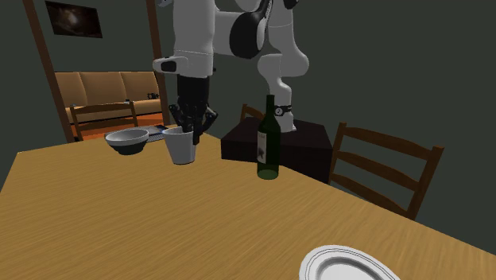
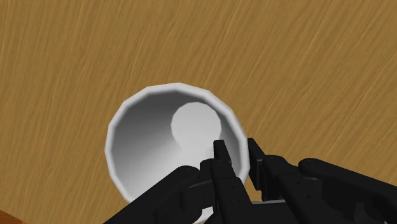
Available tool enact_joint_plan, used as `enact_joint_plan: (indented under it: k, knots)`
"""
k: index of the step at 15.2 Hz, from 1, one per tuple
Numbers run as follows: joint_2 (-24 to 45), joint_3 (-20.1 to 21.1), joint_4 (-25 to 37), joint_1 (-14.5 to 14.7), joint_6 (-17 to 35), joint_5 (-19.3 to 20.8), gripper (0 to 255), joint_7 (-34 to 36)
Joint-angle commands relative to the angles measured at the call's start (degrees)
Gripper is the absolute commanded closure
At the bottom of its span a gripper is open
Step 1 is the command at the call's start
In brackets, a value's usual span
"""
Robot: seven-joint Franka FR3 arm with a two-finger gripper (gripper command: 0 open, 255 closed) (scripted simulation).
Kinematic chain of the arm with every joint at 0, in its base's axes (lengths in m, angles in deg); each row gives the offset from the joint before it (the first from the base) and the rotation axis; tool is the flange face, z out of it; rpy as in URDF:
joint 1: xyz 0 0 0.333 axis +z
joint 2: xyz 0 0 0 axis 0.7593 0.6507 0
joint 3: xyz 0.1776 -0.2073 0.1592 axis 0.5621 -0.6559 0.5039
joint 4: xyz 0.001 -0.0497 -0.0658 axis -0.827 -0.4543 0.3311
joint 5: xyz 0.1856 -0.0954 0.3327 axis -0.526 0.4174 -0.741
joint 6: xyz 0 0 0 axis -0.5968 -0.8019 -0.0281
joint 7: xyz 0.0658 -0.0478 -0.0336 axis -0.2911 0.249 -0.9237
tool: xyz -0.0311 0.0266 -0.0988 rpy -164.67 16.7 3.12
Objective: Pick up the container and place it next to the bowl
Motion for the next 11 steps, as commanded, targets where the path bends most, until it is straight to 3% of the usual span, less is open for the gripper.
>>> enact_joint_plan:
  k: [1,11]
  knots:
    - [-2.1,-0.6,-3.2,-1.3,1.3,0.0,255,-1.8]
    - [-10.0,-4.3,-16.0,-8.9,7.5,0.1,255,-12.8]
